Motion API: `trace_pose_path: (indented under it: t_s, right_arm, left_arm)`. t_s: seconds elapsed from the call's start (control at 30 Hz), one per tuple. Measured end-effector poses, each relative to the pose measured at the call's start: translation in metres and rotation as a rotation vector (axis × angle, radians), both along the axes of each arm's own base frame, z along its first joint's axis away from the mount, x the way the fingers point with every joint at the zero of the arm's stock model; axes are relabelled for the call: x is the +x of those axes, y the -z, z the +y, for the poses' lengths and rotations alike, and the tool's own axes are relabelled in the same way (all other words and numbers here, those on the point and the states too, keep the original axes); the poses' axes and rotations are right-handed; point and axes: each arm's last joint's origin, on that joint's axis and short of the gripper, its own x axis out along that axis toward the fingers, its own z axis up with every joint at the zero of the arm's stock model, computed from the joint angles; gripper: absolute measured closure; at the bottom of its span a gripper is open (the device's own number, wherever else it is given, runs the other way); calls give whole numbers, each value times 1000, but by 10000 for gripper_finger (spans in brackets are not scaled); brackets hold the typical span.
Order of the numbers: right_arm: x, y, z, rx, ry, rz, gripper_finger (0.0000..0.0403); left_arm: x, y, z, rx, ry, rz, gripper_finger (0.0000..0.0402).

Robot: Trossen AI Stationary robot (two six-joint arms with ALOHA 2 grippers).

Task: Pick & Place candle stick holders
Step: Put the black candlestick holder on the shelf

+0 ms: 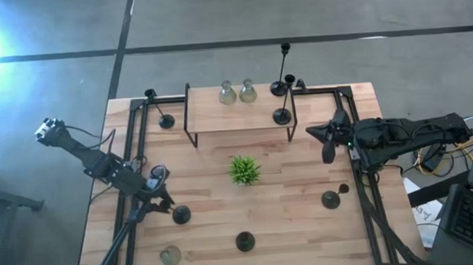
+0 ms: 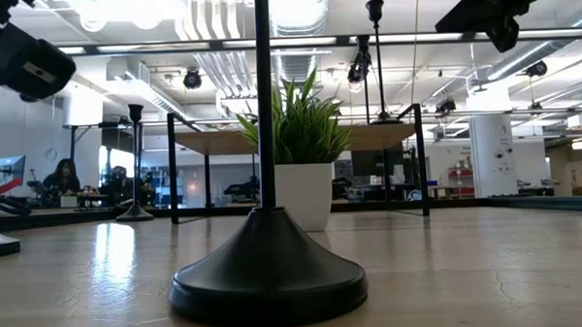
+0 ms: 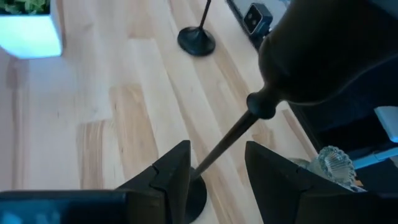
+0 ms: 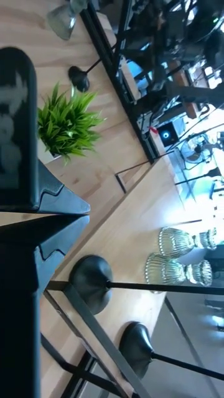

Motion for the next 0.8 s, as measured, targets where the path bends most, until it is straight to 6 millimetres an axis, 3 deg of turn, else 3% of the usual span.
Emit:
trace_pose_path:
  t_s: [0.53,0.67,0.8]
  right_arm:
    - [-2,-11,0,-8,-4,-27,394]
    - [-2,-11,0,-13,-6,-24,394]
    - [-2,-11,0,-26,-7,-19,394]
  left_arm:
    - [3,2,-2,31,61,-147,252]
    - [3,2,-1,56,39,-159,290]
    - [4,2,-1,55,25,-159,362]
